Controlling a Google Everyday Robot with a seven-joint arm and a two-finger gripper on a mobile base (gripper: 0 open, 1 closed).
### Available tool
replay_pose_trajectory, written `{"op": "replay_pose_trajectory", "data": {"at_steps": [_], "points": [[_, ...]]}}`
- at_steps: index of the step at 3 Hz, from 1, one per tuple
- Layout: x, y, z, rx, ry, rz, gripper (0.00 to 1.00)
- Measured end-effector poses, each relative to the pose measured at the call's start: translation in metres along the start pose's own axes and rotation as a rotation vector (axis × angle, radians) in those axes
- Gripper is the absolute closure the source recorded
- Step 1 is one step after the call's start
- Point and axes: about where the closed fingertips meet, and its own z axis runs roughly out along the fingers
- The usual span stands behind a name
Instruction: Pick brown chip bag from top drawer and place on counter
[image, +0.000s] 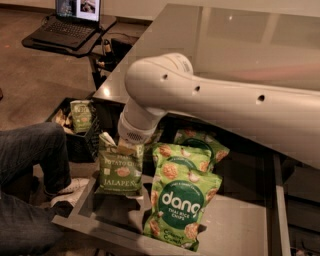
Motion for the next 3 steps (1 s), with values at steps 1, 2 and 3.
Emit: {"op": "replay_pose_trajectory", "data": {"at_steps": [1, 2, 3], "points": [[-0.014, -0.01, -0.023, 0.011, 0.013, -0.015, 1.0], [-0.016, -0.029, -0.043, 0.037, 0.024, -0.014, 1.0], [-0.013, -0.054, -0.061, 0.062, 0.044, -0.003, 1.0]]}}
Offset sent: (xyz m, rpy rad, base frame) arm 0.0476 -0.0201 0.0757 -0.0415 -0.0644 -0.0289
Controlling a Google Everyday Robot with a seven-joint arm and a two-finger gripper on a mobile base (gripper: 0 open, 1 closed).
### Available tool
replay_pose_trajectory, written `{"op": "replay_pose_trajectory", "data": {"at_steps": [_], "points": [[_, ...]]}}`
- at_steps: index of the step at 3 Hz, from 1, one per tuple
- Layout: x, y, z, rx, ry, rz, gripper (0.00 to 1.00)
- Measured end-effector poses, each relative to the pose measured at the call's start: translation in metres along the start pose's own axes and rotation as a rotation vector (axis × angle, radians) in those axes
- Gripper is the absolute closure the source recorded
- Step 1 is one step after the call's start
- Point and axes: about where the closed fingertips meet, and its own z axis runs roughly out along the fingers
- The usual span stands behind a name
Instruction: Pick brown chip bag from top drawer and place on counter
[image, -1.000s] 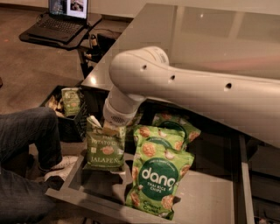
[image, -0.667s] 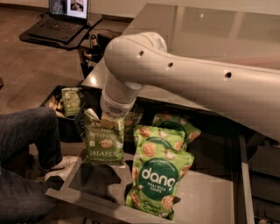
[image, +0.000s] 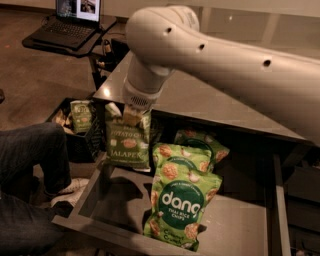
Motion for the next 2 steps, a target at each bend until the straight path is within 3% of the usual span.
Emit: {"op": "replay_pose_trajectory", "data": {"at_steps": [1, 2], "points": [[0.012, -0.026, -0.036, 0.055, 0.056, 0.022, 1.0], [0.011, -0.022, -0.047, 0.05, 0.057, 0.015, 1.0]]}}
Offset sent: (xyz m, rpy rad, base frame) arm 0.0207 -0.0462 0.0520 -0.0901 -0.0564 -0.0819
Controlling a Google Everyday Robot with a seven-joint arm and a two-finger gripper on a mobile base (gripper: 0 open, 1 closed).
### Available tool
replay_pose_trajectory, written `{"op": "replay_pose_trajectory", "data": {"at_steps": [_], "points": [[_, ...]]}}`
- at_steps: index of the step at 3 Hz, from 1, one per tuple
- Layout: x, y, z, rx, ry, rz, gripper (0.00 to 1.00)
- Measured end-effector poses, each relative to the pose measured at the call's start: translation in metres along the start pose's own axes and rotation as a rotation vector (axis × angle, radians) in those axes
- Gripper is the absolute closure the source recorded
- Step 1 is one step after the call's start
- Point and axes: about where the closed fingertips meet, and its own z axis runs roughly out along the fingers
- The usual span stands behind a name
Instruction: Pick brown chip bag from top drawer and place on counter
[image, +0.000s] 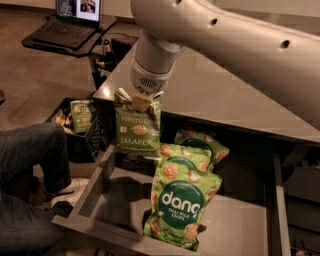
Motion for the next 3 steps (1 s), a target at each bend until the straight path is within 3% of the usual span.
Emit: {"op": "replay_pose_trajectory", "data": {"at_steps": [1, 2, 3], "points": [[0.002, 0.009, -0.032, 0.015, 0.037, 0.028, 1.0], [0.008, 0.028, -0.09, 0.056, 0.089, 0.065, 1.0], [0.008, 0.028, -0.09, 0.057, 0.089, 0.065, 1.0]]}}
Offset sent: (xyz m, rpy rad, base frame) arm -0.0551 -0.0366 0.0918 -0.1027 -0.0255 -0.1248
